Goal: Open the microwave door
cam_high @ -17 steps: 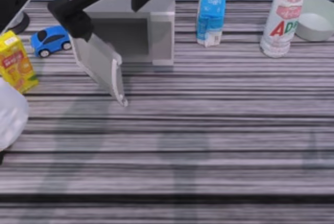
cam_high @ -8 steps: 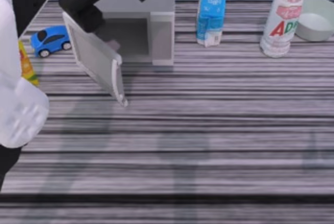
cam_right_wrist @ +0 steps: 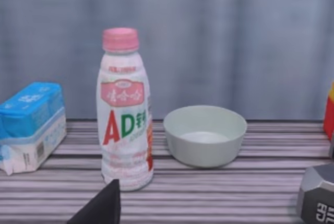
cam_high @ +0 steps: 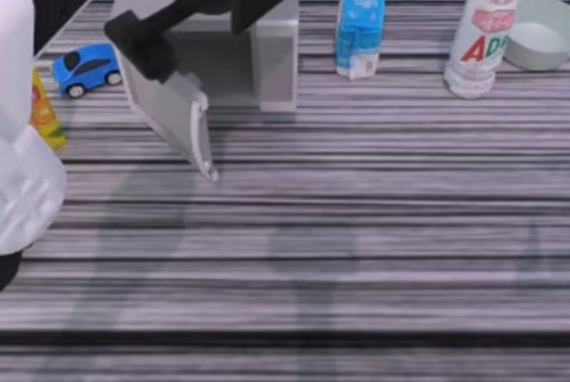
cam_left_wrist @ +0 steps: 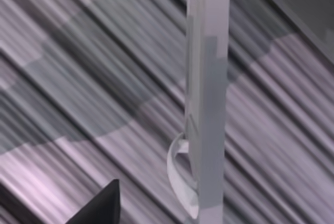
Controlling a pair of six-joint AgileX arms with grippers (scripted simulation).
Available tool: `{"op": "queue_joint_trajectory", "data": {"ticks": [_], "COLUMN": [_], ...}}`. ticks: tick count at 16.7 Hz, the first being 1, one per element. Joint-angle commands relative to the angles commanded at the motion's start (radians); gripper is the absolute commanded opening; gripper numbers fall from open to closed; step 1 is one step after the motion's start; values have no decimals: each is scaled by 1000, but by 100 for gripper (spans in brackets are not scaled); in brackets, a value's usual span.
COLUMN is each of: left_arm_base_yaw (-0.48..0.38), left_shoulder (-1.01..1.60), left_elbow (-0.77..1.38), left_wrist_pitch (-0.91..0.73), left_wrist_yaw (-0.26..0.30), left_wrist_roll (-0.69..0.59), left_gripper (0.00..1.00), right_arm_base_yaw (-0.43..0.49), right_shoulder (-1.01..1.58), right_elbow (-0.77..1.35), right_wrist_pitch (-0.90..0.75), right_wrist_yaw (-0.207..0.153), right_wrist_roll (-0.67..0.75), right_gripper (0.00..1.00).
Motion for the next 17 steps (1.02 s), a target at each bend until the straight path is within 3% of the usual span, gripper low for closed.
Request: {"op": "queue_joint_trajectory", "data": {"ticks": [11,17], "left_arm_base_yaw": [38,48], "left_shoulder": [-120,-152], "left_elbow": [-396,-503], "left_wrist_pitch": [288,366], "left_wrist_yaw": [2,2], "left_wrist_roll": [38,48], "left_gripper": [100,100], "right_arm_base_yaw": [0,0], "right_shoulder": [0,0], "right_elbow": [0,0], "right_wrist_pitch": [0,0], "right_wrist_yaw": [0,0], "right_wrist_roll": [0,0], "right_gripper": [100,100]}}
